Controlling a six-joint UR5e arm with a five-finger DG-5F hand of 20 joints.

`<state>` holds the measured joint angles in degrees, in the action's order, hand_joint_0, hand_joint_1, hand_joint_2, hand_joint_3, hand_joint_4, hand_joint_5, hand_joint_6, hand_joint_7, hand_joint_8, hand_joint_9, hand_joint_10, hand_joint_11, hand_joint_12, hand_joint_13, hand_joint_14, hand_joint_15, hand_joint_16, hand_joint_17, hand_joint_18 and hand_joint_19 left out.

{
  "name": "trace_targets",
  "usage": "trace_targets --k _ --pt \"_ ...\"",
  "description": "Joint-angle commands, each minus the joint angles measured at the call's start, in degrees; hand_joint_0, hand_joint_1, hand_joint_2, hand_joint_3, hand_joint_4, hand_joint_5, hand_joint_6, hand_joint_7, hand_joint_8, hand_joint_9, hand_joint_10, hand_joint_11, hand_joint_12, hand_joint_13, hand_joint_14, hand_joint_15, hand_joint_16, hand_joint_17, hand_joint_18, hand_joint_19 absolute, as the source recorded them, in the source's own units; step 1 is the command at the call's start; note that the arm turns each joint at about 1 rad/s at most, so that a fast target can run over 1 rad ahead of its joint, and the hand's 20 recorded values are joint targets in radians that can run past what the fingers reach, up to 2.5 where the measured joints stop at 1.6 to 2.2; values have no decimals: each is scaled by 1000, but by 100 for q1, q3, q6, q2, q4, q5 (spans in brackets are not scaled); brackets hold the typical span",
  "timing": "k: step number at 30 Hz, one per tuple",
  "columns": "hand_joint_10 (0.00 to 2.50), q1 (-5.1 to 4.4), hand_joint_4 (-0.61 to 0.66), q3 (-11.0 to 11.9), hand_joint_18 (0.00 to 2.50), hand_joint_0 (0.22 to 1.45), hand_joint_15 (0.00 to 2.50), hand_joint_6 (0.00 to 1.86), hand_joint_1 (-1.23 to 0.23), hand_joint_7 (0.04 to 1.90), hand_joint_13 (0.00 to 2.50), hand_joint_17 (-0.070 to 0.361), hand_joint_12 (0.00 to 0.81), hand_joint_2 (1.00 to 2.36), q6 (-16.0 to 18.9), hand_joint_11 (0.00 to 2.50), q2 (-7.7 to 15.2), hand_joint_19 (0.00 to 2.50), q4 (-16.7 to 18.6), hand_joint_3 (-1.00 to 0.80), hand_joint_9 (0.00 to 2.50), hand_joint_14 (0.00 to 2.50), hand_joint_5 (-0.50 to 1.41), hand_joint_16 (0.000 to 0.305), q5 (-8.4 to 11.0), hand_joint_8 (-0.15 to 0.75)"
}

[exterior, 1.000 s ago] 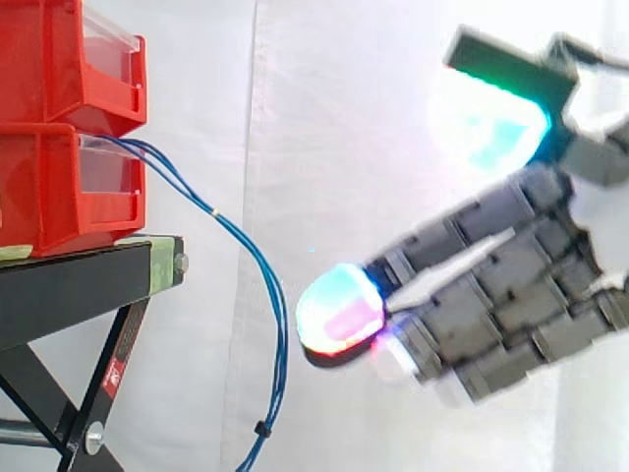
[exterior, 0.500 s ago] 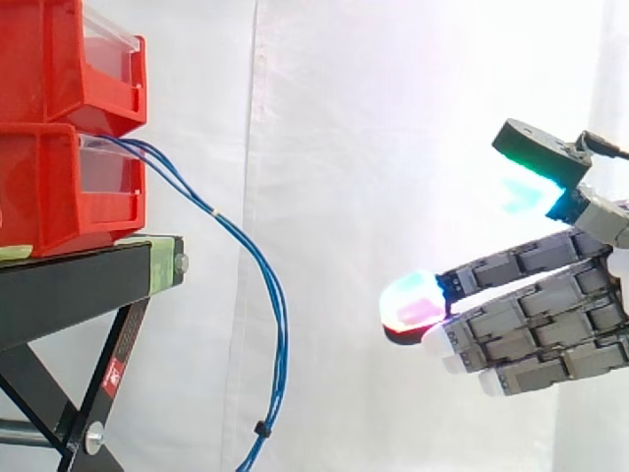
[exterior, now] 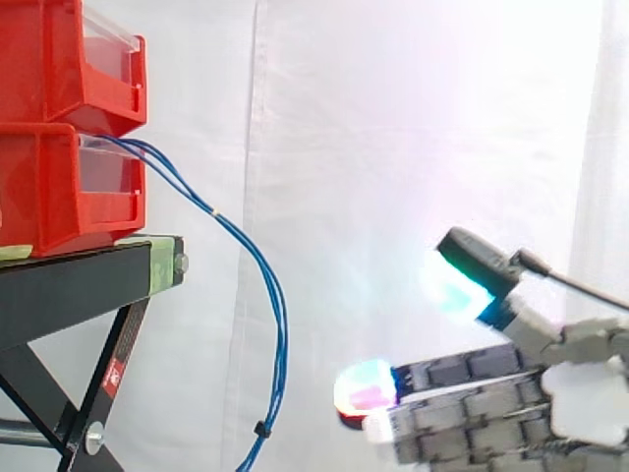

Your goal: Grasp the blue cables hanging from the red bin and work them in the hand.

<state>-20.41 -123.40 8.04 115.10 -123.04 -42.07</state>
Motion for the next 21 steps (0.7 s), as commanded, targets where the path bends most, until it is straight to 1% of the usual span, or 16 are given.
trace_targets --k 1,2,3,4,5,6,8,10,11,12,13,14,17,18,19,21 --pt "9 2 286 405 0 768 224 6 -564 687 240 141 382 1001 189 430 391 87 88 -974 691 5 -26 63 -29 356" --pt "9 2 285 633 0 767 228 6 -565 685 242 141 383 1001 119 434 426 85 -167 -970 692 6 -24 63 -100 356" --pt "9 2 286 721 0 768 226 6 -565 688 245 141 383 1001 92 442 426 91 -299 -974 692 5 -23 63 -135 356" --pt "9 2 286 906 0 767 225 6 -565 688 246 141 383 1000 57 428 426 91 -580 -971 695 5 -22 63 -196 356" --pt "11 2 289 985 0 768 225 6 -564 691 247 141 383 1001 39 442 426 90 -730 -975 696 6 -19 63 -223 357" --pt "9 20 289 1178 0 769 223 6 -564 691 248 141 383 1001 66 436 426 85 -1090 -980 698 5 -18 63 -311 355" --pt "9 46 289 1327 0 768 226 7 -564 692 251 141 385 1001 75 444 426 84 -1327 -975 700 6 -17 63 -355 357" --pt "9 46 288 1371 0 768 229 6 -564 690 251 142 385 1001 4 439 435 97 -1283 -975 698 6 -15 63 -363 356" --pt "9 46 287 1371 0 768 229 6 -564 691 249 141 386 1000 4 428 435 91 -1283 -978 648 5 -16 63 -363 349" --pt "7 46 275 1380 0 768 259 6 -547 708 192 140 378 1000 -75 431 426 134 -1222 -987 452 6 -37 62 -363 315" --pt "9 55 268 1380 0 763 267 6 -548 715 172 140 378 1000 -180 424 426 135 -1143 -986 388 6 -42 62 -355 307" --pt "6 55 253 1380 0 761 271 6 -549 723 157 141 377 1000 -224 372 435 137 -1108 -987 259 7 -49 63 -355 302" --pt "4 72 204 1380 0 752 296 7 -528 747 56 140 371 1000 -259 259 426 175 -1064 -994 0 7 -89 62 -355 257" --pt "4 108 201 1380 0 746 288 6 -526 750 32 142 372 1000 -224 226 426 172 -1099 -996 0 7 -90 63 -363 251" --pt "3 108 199 1380 0 741 282 6 -526 748 15 142 371 1000 -224 212 426 175 -1099 -997 0 7 -92 63 -363 250" --pt "3 152 191 1371 0 731 281 7 -524 747 0 141 369 1000 -172 196 426 161 -1178 -1000 0 7 -96 63 -372 250"
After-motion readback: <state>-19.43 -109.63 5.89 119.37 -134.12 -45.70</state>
